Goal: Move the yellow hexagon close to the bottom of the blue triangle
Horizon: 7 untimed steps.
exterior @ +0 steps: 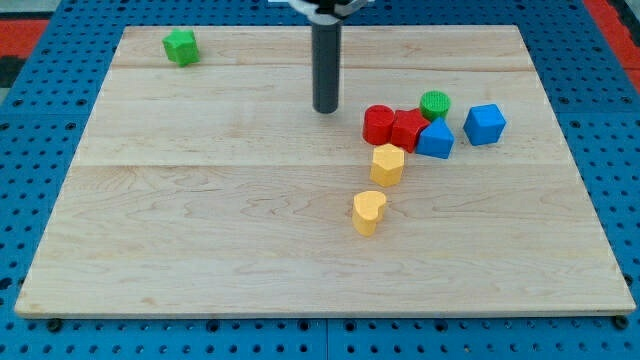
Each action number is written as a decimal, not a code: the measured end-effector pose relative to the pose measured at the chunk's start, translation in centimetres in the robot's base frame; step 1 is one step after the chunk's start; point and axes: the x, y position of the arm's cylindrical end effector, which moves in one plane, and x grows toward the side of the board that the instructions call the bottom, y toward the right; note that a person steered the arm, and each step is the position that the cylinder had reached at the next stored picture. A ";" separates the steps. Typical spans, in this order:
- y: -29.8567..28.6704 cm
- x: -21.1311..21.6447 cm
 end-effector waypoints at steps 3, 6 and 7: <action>-2.6 16.8; 6.9 24.6; 6.0 20.9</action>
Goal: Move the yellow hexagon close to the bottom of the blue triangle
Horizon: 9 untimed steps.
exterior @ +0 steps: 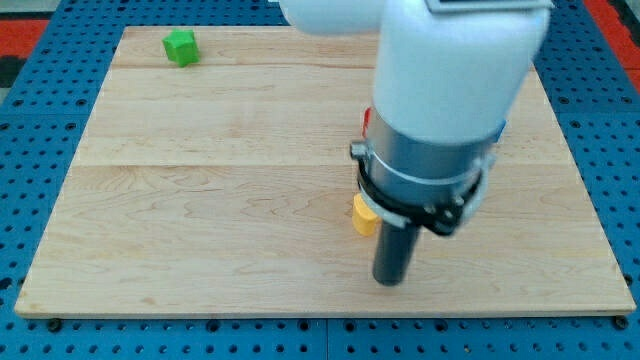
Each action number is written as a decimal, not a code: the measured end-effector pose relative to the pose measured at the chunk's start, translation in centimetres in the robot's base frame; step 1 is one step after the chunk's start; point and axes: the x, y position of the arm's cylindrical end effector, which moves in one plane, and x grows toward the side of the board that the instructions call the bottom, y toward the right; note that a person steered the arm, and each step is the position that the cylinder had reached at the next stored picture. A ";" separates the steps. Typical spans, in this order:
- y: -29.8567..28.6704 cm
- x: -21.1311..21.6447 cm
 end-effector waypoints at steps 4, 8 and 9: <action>-1.1 -10.5; 6.0 -10.7; 0.3 -5.8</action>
